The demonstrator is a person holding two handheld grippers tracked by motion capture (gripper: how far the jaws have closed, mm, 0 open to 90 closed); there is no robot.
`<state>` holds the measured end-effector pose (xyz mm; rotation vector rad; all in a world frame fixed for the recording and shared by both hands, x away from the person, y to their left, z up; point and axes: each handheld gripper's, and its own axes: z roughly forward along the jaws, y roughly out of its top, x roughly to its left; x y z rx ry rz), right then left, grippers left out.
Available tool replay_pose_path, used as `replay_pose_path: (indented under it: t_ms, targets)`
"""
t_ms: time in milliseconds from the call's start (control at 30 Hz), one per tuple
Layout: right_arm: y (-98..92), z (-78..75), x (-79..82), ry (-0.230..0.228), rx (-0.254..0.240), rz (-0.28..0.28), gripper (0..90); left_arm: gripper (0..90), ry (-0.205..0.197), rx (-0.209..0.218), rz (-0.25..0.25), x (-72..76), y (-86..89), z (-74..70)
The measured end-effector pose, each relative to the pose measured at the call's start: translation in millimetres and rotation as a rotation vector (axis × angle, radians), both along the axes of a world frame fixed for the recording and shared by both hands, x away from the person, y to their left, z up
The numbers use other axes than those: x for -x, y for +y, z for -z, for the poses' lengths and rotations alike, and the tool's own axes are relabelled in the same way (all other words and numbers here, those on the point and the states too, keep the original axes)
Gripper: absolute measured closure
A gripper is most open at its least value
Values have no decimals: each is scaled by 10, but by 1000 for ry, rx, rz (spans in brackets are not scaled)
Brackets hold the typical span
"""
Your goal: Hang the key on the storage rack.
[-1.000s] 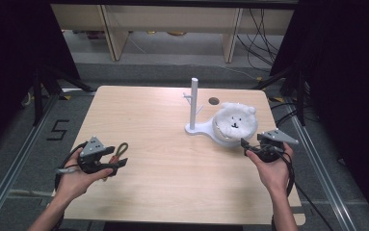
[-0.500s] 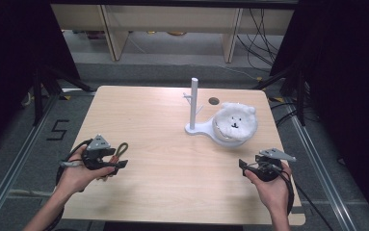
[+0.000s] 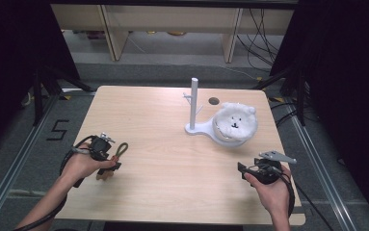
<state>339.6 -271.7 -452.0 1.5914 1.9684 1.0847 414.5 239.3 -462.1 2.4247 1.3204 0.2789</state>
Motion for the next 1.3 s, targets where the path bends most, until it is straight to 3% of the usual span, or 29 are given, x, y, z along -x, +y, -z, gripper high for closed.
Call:
replay_pose_path:
  t_ms: [67, 100, 167, 200, 300, 333, 367, 400, 467, 633, 667, 733, 767, 900, 967, 1033, 1300]
  targets:
    - [-1, -7, 1, 4, 0, 0, 319, 371, 13, -6, -12, -17, 14, 21]
    - [-8, -20, 5, 17, 7, 3, 315, 375, 50, -2, -36, -49, 41, 78]
    - [-7, -9, -2, 9, 0, -6, 312, 381, 67, 2, -56, -77, 56, 122]
    - [-35, -10, -14, 0, 34, -22, 311, 384, 67, -10, -47, -95, 67, 123]
    - [-31, 3, -21, -12, 11, -36, 309, 396, 83, 29, -85, -119, 49, 165]
    - [-27, 5, -23, -13, 16, -37, 309, 402, 85, 12, -60, -147, 60, 167]
    - [-21, 1, -21, -11, 14, -41, 309, 412, 93, 15, -75, -153, 49, 179]
    - [-6, -1, -16, -13, 4, -34, 310, 423, 89, 1, -58, -177, 54, 185]
    - [25, -26, 10, 22, 1, -14, 310, 438, 110, 13, -77, -188, 34, 206]
    - [30, -29, 4, 8, 9, -21, 312, 525, 125, -5, -60, -242, 38, 221]
    - [33, -20, -1, 5, -2, -33, 312, 544, 128, -2, -76, -238, 29, 234]
    - [14, -13, -12, -15, 28, -51, 312, 584, 120, -12, -59, -252, 35, 228]
    - [41, -12, 1, 8, -3, -33, 313, 598, 123, -15, -53, -257, 39, 224]
    - [39, -13, 7, 4, -13, -38, 314, 662, 103, -33, -46, -255, 27, 227]
    - [12, -17, 1, -9, 23, -51, 315, 673, 96, -42, -33, -236, 12, 219]
    - [11, -13, 4, -6, 15, -52, 317, 677, 74, -57, 7, -214, 16, 221]
    - [5, 10, 4, 1, 19, -51, 318, 687, 19, -19, 29, -99, 65, 232]
